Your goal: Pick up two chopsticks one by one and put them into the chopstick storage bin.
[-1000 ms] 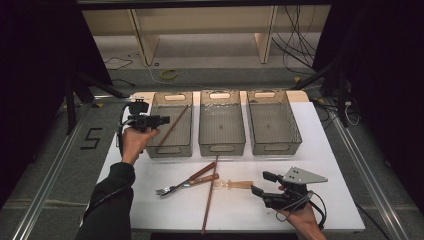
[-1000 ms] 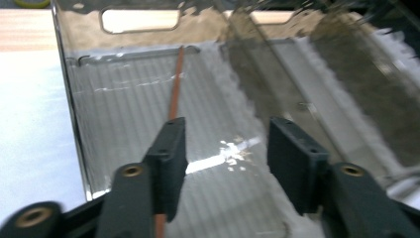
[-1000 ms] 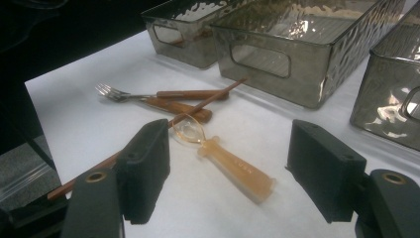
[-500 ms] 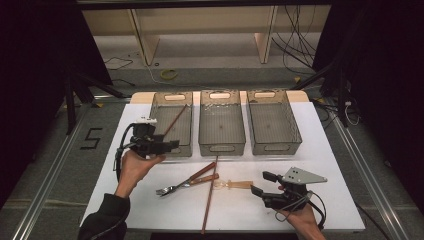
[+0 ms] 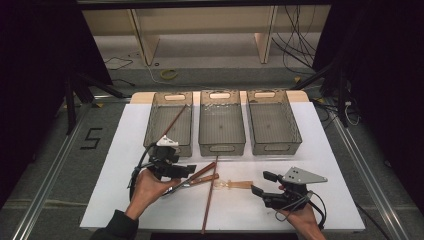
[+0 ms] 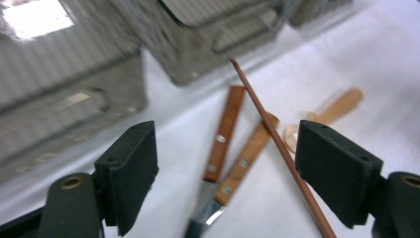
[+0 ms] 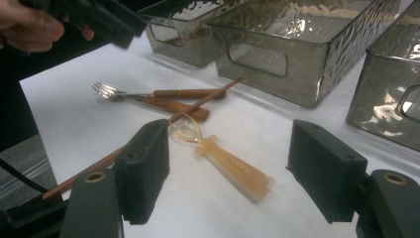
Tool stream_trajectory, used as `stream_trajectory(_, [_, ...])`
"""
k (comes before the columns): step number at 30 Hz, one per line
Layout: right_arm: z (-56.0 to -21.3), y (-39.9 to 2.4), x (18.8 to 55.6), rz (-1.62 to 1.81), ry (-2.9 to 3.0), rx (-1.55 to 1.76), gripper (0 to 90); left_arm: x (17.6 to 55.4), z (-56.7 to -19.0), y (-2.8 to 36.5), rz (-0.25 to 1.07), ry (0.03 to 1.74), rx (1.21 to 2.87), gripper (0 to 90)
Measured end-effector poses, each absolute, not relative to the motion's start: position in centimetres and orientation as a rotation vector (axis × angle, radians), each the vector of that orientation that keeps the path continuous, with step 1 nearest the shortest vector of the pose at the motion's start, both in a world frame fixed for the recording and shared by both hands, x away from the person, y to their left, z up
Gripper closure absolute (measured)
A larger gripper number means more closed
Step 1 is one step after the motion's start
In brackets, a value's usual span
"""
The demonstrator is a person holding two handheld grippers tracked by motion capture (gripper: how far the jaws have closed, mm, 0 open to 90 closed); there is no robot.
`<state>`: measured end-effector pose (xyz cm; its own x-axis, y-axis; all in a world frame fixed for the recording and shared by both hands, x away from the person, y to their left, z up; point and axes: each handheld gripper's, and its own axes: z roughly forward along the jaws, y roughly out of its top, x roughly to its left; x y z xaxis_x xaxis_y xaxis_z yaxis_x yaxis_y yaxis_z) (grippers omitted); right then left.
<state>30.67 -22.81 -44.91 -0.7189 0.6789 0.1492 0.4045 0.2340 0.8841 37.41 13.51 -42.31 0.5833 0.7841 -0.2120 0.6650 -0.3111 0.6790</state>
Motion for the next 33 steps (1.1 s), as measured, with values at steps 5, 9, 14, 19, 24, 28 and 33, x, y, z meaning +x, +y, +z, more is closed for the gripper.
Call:
stream_trajectory(5, [-44.9,-22.8,30.7,1.465,2.25,1.011,32.9,36.8,-43.4,12.0,0.178,1.122,2.119,23.6])
stream_trajectory(9, [-44.9,-22.8,30.7,1.466,2.249,1.011,32.9,36.3,-44.0,11.1,0.159,1.113,2.135,23.2])
stream_trajectory(14, [-44.9,-22.7,30.6,1.463,2.251,1.011,33.0,35.7,-44.5,10.3,0.148,1.092,2.159,24.1])
stream_trajectory(19, [-44.9,-22.7,30.7,1.461,2.253,1.014,33.0,35.2,-45.4,9.0,0.119,1.065,2.221,25.4])
stream_trajectory(24, [-45.0,-22.7,30.7,1.458,2.255,1.012,33.0,34.8,-46.2,8.0,0.105,1.059,2.252,30.2])
stream_trajectory(28, [-45.0,-22.7,30.7,1.457,2.255,1.012,33.0,34.6,-46.6,7.5,0.087,1.035,2.262,34.0])
stream_trajectory(33, [-45.0,-22.7,30.7,1.458,2.255,1.013,33.0,34.5,-47.2,6.9,0.066,1.022,2.286,41.4])
